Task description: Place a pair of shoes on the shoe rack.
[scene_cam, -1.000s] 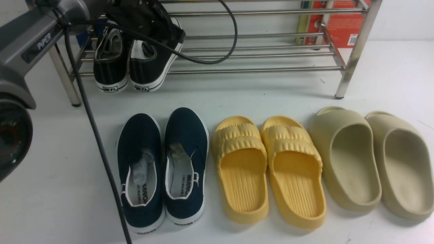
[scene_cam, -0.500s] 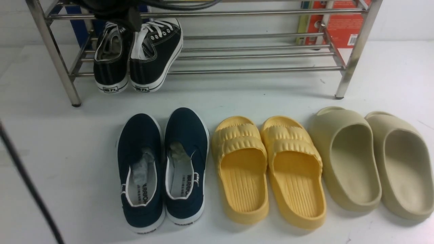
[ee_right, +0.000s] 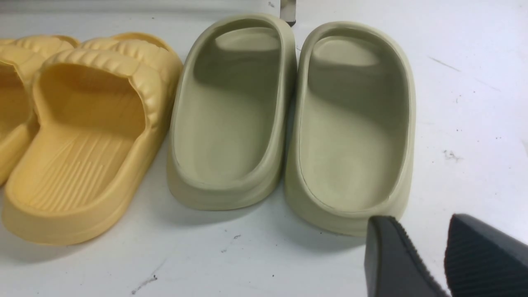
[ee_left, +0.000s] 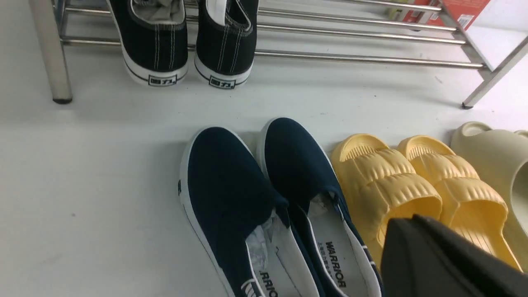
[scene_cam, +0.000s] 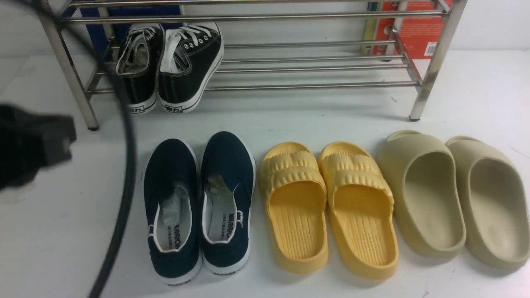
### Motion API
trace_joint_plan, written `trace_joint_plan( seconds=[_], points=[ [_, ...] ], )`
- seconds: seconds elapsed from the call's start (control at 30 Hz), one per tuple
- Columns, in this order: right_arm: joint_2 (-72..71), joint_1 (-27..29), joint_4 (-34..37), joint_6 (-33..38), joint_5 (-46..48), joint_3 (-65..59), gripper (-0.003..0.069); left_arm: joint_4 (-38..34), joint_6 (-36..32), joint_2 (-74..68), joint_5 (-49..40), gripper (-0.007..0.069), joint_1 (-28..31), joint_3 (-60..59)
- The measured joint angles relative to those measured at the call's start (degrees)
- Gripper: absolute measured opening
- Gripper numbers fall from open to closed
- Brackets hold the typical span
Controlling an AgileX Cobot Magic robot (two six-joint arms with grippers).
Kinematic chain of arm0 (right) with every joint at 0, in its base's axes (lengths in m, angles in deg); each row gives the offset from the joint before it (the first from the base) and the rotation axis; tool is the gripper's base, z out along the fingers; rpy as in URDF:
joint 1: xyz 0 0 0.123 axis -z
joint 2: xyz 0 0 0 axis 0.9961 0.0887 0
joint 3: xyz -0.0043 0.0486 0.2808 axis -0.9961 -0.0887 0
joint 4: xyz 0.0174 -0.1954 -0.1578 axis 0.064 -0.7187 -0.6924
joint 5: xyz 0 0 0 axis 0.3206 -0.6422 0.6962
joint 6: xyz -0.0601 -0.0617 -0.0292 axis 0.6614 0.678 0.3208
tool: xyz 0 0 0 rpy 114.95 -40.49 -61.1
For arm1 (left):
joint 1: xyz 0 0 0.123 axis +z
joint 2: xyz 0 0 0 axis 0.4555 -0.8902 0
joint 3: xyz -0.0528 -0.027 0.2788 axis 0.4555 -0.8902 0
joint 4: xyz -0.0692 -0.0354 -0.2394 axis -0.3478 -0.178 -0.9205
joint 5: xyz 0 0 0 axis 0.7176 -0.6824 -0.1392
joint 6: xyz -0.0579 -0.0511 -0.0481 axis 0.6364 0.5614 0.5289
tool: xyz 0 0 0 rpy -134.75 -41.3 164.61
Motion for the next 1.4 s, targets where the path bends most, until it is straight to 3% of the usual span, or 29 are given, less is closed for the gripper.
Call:
trace_joint_plan(
  seconds=[0.3, 0.57, 0.9, 1.2, 1.4],
  points=[
    [0.0, 0.0, 0.0, 0.0, 0.0, 0.0, 0.0239, -2.8, 0.1, 18.8, 12.3, -0.0013, 0.0, -20.6],
    [0.0, 0.0, 0.0, 0.0, 0.0, 0.0, 0.0239, -2.8, 0.1, 22.0, 13.1, -0.0013, 0.0, -24.1],
    [0.0, 0.0, 0.0, 0.0, 0.0, 0.0, 0.0239, 5.8, 2.1, 23.0, 16.7, -0.0013, 0.3, -26.7],
    [0.0, 0.0, 0.0, 0.0, 0.0, 0.0, 0.0239, 3.5, 2.9, 34.9, 20.5, -0.0013, 12.5, -37.4],
    [0.0, 0.0, 0.0, 0.0, 0.0, 0.0, 0.0239, 2.3, 3.1, 37.7, 16.8, -0.0013, 15.4, -43.8]
  ],
)
